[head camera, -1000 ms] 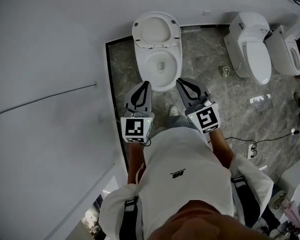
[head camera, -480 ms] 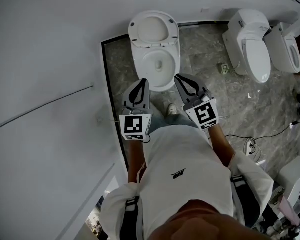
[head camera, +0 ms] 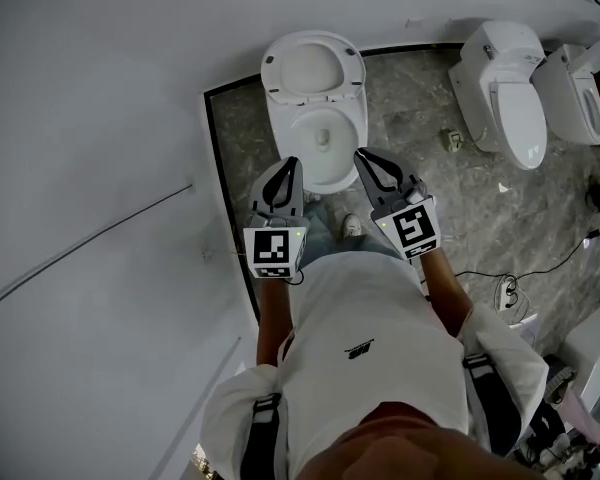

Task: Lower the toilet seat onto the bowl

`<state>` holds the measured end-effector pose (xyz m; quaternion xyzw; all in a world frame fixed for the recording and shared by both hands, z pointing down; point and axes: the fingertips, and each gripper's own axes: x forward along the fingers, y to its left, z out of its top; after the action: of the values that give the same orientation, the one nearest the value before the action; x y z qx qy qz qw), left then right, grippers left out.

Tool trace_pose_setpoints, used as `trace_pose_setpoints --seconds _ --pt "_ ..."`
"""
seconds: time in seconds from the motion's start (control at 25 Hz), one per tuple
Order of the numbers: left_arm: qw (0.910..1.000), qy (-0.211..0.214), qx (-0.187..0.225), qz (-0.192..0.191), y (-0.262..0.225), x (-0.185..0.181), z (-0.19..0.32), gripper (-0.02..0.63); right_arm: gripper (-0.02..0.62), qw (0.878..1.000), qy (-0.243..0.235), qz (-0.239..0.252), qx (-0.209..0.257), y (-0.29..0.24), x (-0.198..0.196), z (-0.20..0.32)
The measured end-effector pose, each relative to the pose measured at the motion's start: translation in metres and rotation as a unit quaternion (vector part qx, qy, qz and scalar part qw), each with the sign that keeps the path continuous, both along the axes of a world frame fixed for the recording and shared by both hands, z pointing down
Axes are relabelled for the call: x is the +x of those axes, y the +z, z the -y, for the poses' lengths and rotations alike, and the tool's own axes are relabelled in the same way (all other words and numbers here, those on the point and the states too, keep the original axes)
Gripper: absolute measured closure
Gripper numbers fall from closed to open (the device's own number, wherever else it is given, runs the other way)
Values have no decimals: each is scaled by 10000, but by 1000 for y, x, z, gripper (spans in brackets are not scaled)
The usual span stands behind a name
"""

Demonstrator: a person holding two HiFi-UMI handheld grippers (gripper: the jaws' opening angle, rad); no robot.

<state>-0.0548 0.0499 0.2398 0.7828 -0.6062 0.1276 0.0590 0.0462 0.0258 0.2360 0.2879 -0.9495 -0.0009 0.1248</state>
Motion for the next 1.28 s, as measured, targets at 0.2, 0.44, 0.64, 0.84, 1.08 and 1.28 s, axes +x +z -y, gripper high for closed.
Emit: trace_pose_setpoints --seconds 0.2,0.44,0.64,0.84,1.08,1.28 --pt "9998 183 -36 -45 6 -20 23 574 561 9999 131 -6 -6 2 -21 19" --pt "9987 492 -106 49 18 -37 58 574 561 9990 445 -20 -56 10 -39 50" --pt "9969 765 -158 -17 26 -55 88 574 561 9974 702 -131 -93 16 -55 76" --pt "9950 980 -209 -16 37 -70 113 574 561 9955 914 -216 -124 25 -67 98" --pt "9923 1188 -345 2 55 -89 134 574 561 9930 1135 -284 -141 41 -85 118" --pt "9890 1385 -516 -6 73 -99 150 574 560 9884 1408 -543 -145 55 -95 137"
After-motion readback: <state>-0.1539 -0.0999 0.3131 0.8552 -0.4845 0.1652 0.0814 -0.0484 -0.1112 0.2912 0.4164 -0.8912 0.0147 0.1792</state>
